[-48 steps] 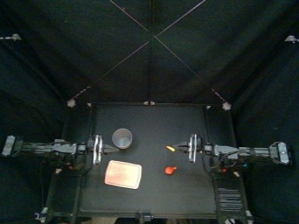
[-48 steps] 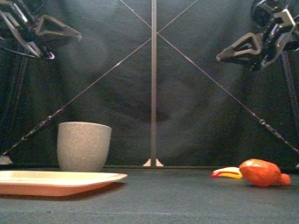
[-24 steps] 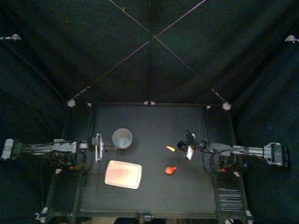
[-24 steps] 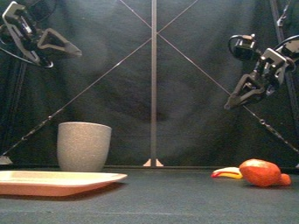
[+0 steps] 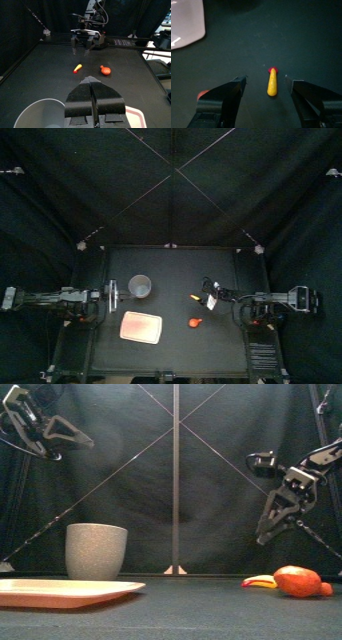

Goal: Pick the shrimp then place it in the grey bowl
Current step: Pick the shrimp

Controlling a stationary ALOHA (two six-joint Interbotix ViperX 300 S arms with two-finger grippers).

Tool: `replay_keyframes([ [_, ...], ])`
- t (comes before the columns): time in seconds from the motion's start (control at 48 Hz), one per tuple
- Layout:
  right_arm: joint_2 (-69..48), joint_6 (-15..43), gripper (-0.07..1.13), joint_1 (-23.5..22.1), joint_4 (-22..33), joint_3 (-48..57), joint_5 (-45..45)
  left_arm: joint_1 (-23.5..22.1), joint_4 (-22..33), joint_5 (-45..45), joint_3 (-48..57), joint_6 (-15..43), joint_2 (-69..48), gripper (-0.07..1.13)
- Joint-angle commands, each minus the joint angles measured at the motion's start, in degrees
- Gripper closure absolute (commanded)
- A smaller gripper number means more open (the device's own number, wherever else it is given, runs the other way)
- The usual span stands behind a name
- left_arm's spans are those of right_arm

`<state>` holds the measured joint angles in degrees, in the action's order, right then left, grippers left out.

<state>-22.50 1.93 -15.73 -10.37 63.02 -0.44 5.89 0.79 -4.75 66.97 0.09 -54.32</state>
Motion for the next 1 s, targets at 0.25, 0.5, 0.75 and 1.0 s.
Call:
replay_keyframes([
  [0.25,11.5,0.0,0.11,-0.7,-1.4,-5.7,5.2,0.1,-0.3,-1.4,0.0,0.1,0.3,1.01],
  [0.5,15.6,-0.1,0.13,-2.4,-1.0,-8.6,7.6,0.1,-0.2,-1.6,0.9,0.1,0.3,1.01],
  [0.75,16.5,-0.1,0.24,-3.9,-0.9,-8.6,7.8,-0.2,-0.2,-2.3,1.2,0.1,0.3,1.01],
  [1.0,16.6,-0.1,0.43,-3.9,-0.9,-8.3,9.2,-0.2,-0.2,-2.5,1.3,0.1,0.3,1.01],
])
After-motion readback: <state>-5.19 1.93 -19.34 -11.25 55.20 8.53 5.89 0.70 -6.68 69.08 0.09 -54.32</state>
